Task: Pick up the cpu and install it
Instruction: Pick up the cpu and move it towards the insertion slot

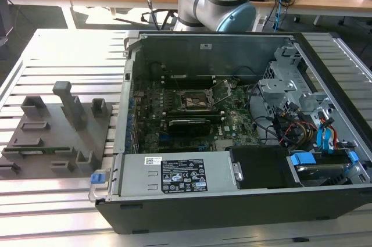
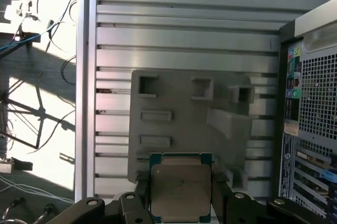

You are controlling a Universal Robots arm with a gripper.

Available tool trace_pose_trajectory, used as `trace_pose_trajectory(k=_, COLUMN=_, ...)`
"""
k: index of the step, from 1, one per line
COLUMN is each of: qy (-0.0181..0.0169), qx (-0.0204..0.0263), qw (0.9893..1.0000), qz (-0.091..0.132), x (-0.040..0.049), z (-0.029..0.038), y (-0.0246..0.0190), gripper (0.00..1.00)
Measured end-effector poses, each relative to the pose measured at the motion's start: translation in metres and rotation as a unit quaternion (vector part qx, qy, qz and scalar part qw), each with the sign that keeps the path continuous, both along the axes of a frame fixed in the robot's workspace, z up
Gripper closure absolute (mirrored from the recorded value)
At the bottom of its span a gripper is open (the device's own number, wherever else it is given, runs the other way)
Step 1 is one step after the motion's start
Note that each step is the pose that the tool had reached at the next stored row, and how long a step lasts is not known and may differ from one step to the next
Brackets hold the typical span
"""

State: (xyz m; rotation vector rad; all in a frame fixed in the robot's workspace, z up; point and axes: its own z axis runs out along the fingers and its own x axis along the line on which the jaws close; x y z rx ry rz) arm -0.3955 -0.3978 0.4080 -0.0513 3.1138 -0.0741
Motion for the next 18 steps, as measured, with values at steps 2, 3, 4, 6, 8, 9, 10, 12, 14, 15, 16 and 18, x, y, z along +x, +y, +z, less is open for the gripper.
trace_pose_trajectory(k=2, qy=0.0000, qx=0.0000, qw=1.0000, qz=0.000, x=0.0103, z=0.0000, y=0.0000, gripper=0.45)
trace_pose_trajectory(k=3, qy=0.0000, qx=0.0000, qw=1.0000, qz=0.000, x=0.0134, z=0.0000, y=0.0000, gripper=0.45)
trace_pose_trajectory(k=4, qy=0.0000, qx=0.0000, qw=1.0000, qz=0.000, x=0.0164, z=0.0000, y=-0.0001, gripper=0.45)
trace_pose_trajectory(k=6, qy=0.0000, qx=0.0000, qw=1.0000, qz=0.000, x=0.0254, z=0.0000, y=0.0000, gripper=0.45)
trace_pose_trajectory(k=8, qy=0.0000, qx=0.0000, qw=1.0000, qz=0.000, x=0.0382, z=0.0000, y=-0.0001, gripper=0.45)
trace_pose_trajectory(k=9, qy=0.0000, qx=0.0000, qw=1.0000, qz=0.000, x=0.0433, z=0.0000, y=-0.0001, gripper=0.45)
trace_pose_trajectory(k=10, qy=0.0000, qx=0.0000, qw=1.0000, qz=0.000, x=0.0466, z=0.0000, y=-0.0001, gripper=0.45)
trace_pose_trajectory(k=12, qy=0.0000, qx=0.0000, qw=1.0000, qz=0.000, x=0.0536, z=0.0000, y=0.0000, gripper=0.45)
trace_pose_trajectory(k=14, qy=0.0001, qx=0.0000, qw=1.0000, qz=0.000, x=0.0593, z=0.0001, y=0.0000, gripper=0.45)
trace_pose_trajectory(k=15, qy=0.0000, qx=0.0000, qw=1.0000, qz=0.000, x=0.0650, z=0.0000, y=0.0000, gripper=0.45)
trace_pose_trajectory(k=16, qy=0.0000, qx=0.0000, qw=1.0000, qz=0.000, x=0.0693, z=0.0000, y=-0.0001, gripper=0.45)
trace_pose_trajectory(k=18, qy=0.0001, qx=0.0000, qw=1.0000, qz=0.000, x=0.0802, z=0.0001, y=0.0000, gripper=0.45)
